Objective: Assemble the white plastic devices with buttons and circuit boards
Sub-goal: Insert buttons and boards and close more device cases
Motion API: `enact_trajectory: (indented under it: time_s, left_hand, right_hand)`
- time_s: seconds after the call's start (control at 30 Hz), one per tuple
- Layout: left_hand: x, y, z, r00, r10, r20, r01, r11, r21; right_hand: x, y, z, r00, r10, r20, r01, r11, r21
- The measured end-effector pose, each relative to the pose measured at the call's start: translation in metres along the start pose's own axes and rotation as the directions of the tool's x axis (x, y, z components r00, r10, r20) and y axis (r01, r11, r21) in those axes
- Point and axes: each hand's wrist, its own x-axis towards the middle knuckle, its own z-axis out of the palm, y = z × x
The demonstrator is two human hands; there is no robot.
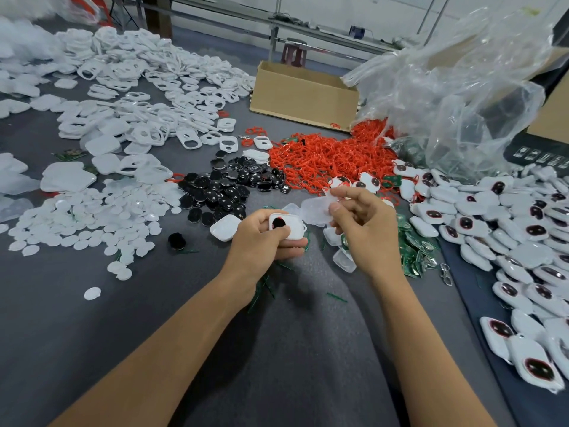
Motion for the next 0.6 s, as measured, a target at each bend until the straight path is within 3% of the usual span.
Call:
enact_trajectory:
  time_s: [0.13, 0.27, 0.43, 0.6]
  left_hand:
    - [0.002, 0.002, 0.0, 0.997, -0.039, 0.065, 0.047, 0.991, -0.123]
    - [0.002, 0.002, -0.001, 0.994, -0.028, 0.109, 0.042, 0.99, -0.132]
    - [-0.001, 0.001, 0.002, 0.992, -0.011, 0.127, 0.024, 0.995, -0.097]
    - [-0.005, 0.001, 0.003, 0.99, 0.022, 0.14, -0.016, 0.999, -0.041]
  right_hand:
    - [-0.002, -0.004, 0.001, 0.995, 0.084, 0.053, -0.094, 0.971, 0.22]
    - [-0.005, -0.007, 0.004, 0.979, 0.155, 0.13, -0.19, 0.926, 0.326]
    - [-0.007, -0.004, 0.01, 0.951, 0.211, 0.226, -0.275, 0.912, 0.304]
    - [-0.007, 0.001, 0.016, 0.954, 0.209, 0.217, -0.257, 0.94, 0.224]
